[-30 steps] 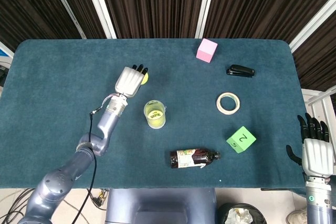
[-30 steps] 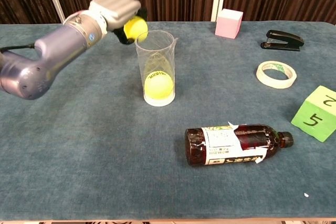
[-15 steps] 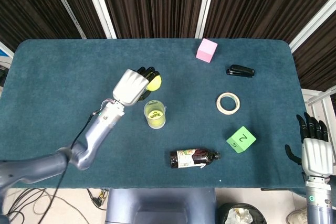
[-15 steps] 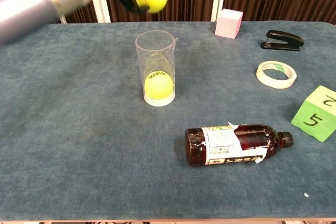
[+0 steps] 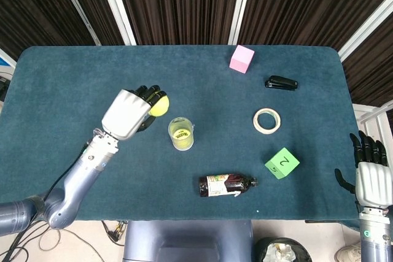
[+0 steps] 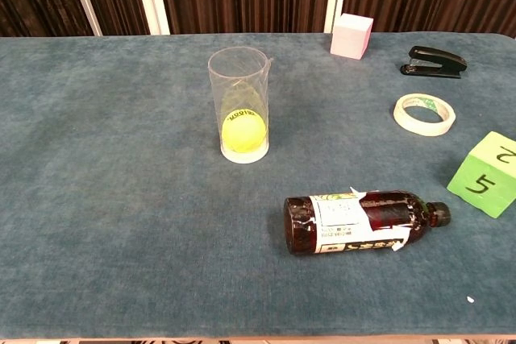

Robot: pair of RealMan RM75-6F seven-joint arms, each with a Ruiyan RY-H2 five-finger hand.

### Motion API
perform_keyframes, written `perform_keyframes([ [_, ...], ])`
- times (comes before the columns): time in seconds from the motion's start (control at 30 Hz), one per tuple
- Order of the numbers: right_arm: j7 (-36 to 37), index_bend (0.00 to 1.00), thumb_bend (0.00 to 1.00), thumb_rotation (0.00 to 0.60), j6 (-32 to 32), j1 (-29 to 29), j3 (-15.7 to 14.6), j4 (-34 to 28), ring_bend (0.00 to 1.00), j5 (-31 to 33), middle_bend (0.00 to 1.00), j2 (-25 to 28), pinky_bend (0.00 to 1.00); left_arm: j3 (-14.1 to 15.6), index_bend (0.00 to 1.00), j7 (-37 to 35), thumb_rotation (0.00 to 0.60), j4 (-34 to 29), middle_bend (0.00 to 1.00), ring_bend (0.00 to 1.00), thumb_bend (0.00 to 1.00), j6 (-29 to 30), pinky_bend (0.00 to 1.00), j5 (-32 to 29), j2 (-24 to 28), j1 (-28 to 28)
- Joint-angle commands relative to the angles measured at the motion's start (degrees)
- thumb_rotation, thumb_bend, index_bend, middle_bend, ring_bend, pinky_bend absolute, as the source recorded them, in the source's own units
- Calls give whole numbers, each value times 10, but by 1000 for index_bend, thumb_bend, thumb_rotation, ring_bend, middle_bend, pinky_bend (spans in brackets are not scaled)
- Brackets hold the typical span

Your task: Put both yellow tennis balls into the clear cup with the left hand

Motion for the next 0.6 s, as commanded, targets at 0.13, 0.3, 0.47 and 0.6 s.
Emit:
perform_keyframes([
  [0.13,-1,90,352,600,0,0,-1,0,0,-1,0,-1,0,11,449,4,600,4,503,503,380,-23,797,-2,-14,-7],
  [0.3,1,90,352,600,1,-1,0,-1,0,0,0,1,0,17,446,9,600,14,499,503,355,-34,797,-10,-31,-11],
  [0.47,3,90,353,600,3,-1,2,-2,0,0,0,3,0,27,441,13,600,21,490,497,320,-58,790,-14,-48,-21],
  [0.6,7,90,353,600,6,-3,3,-4,0,0,0,5,0,29,437,16,600,28,468,474,305,-61,762,-15,-62,-25],
])
